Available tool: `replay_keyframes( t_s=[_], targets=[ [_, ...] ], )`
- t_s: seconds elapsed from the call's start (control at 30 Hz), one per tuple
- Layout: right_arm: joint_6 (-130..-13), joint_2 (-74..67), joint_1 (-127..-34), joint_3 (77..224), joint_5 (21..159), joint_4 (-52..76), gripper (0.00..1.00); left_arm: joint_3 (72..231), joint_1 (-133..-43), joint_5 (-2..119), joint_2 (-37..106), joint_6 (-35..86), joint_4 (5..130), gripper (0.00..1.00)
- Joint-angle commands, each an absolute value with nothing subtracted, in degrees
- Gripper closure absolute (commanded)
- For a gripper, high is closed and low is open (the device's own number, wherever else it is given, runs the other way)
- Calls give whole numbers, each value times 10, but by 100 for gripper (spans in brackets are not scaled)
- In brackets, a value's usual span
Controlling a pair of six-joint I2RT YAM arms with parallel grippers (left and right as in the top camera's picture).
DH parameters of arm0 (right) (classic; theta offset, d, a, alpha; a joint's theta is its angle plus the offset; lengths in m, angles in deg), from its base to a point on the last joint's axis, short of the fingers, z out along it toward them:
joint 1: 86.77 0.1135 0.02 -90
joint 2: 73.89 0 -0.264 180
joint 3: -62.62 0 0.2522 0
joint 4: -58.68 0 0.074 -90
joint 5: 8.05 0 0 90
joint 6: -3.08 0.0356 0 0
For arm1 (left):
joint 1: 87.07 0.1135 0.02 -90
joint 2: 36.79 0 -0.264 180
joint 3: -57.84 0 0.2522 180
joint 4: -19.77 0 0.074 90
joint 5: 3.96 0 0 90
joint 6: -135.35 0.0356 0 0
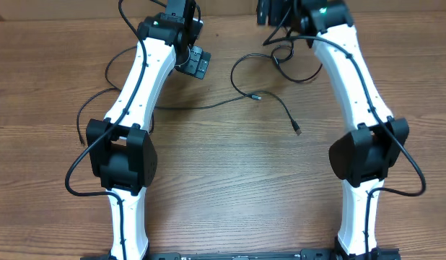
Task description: Untangle cables
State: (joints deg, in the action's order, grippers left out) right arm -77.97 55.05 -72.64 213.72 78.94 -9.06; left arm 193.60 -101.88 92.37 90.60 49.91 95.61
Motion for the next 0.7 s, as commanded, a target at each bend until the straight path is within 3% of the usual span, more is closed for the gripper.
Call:
replay_keyframes(
  t_s=[0.0, 0.13, 0.67],
  targets=[
    [-787, 540, -726, 2187, 778, -127, 0, 1949, -1021, 960, 887, 490, 950, 0],
    [-800, 540, -705, 2218, 780, -174, 0, 1951, -1021, 1045, 878, 459, 947, 1],
    [-760, 541, -647, 2220, 803, -324, 0, 1951, -1022, 1044, 784, 398, 1007, 0]
  ],
)
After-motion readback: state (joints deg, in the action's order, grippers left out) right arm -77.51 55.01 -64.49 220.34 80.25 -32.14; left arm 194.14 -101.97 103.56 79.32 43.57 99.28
